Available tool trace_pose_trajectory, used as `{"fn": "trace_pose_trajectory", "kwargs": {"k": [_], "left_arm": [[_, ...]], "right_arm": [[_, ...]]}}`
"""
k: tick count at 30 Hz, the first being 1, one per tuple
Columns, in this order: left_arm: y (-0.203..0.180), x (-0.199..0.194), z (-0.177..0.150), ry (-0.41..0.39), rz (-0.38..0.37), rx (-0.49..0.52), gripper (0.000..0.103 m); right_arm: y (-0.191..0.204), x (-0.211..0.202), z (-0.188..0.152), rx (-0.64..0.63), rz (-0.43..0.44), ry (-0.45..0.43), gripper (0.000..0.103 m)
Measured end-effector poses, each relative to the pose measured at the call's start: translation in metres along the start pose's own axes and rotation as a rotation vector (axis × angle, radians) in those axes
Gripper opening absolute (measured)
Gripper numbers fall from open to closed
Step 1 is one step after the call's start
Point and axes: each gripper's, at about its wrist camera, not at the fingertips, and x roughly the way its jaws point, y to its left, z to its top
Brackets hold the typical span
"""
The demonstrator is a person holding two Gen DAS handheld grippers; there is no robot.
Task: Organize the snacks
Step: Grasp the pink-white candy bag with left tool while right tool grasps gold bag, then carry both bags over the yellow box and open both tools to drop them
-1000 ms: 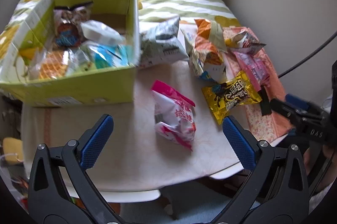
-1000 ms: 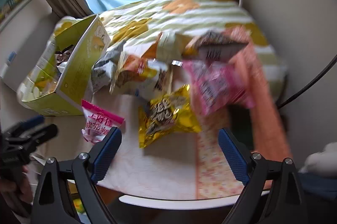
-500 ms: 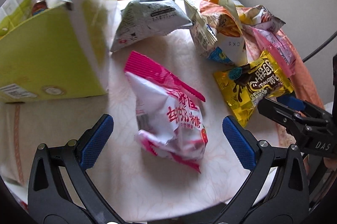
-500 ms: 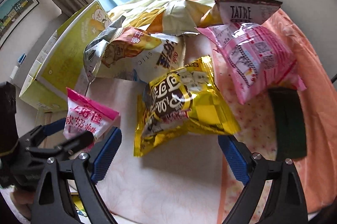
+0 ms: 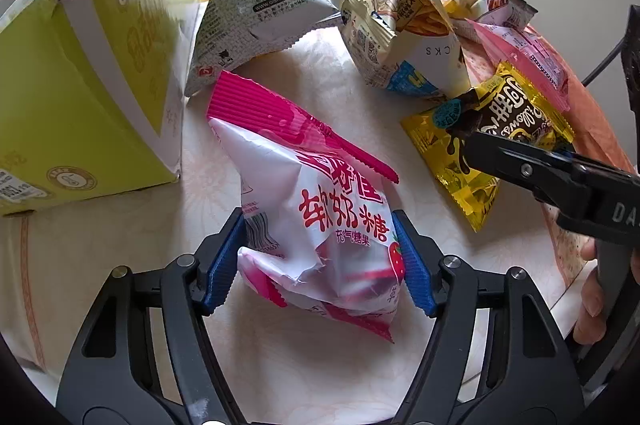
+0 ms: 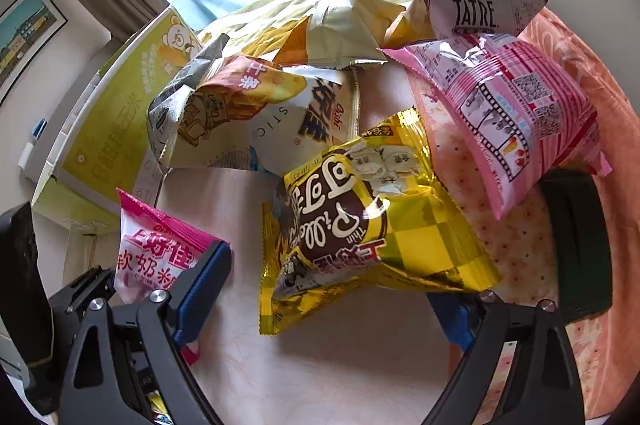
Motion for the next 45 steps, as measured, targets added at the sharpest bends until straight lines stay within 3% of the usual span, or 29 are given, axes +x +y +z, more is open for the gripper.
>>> {"fn": "trace_pose_trajectory", "kwargs": {"k": [7,14,18,22,35,45], "left_arm": [[0.002,-0.004,-0.003,0.001,0.003,0.032,0.055],[0.009,-0.01,-0.001,0.005,0.015,0.037,0.052],[0.011,-0.01,0.0,0.013,0.017,0.015,0.052],[0.013,-0.009,0.001,0.02,0.024,0.008,0.052],[0.007,-0.025,0.008,0.006,0.054,-0.014,0.052],[0.003,-0.086,0.026,-0.065,0.066,-0.062,0.052]], "right_arm": [[0.007,0.013,0.007,0.033,-0.012,-0.013,0.085],[0.008,0.019,0.013,0.059,-0.016,-0.018,0.074],[0.005,0.02,0.016,0.063,-0.008,-0.021,0.058],[0.003,0.018,0.015,0.066,0.011,-0.031,0.052],[-0.004,-0.007,0.003,0.06,0.056,-0.061,0.046],[0.005,-0.065,0.012,-0.005,0.098,-0.087,0.045]]}}
